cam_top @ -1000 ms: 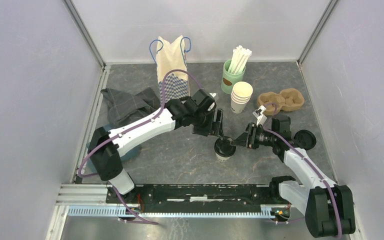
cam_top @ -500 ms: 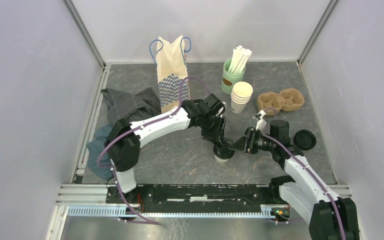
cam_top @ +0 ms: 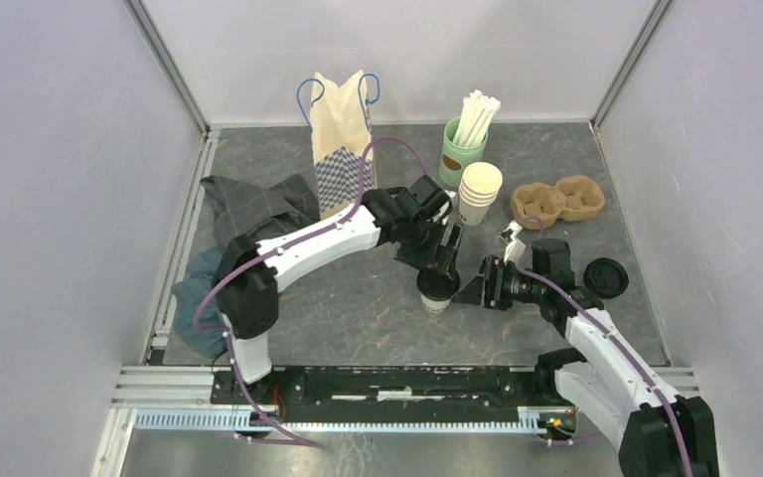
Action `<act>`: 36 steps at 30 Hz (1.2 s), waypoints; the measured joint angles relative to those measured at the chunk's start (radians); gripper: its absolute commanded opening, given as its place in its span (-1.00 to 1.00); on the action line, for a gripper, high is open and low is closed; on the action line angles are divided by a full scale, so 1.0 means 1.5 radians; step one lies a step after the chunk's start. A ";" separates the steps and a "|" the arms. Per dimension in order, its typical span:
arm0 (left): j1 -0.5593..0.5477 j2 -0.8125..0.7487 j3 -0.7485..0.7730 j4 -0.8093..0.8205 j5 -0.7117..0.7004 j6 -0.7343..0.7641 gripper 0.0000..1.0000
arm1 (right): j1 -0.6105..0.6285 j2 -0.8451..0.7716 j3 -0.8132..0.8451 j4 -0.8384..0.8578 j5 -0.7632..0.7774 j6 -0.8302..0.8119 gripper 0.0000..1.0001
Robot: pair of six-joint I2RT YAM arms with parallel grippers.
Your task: Pack the takeout coffee
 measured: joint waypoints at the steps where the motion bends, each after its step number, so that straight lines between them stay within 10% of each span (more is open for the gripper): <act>1: 0.000 -0.011 -0.007 0.001 0.000 0.000 0.77 | -0.008 0.005 0.008 -0.013 -0.003 -0.015 0.50; 14: 0.081 -0.273 -0.294 0.116 0.043 -0.137 0.21 | -0.051 0.077 0.048 0.020 -0.056 -0.047 0.37; 27: 0.117 -0.238 -0.334 0.241 0.126 -0.195 0.33 | -0.044 0.104 0.048 0.091 -0.082 -0.017 0.27; 36: 0.091 -0.167 -0.343 0.279 0.137 -0.201 -0.04 | -0.001 0.127 0.032 0.113 -0.078 -0.025 0.00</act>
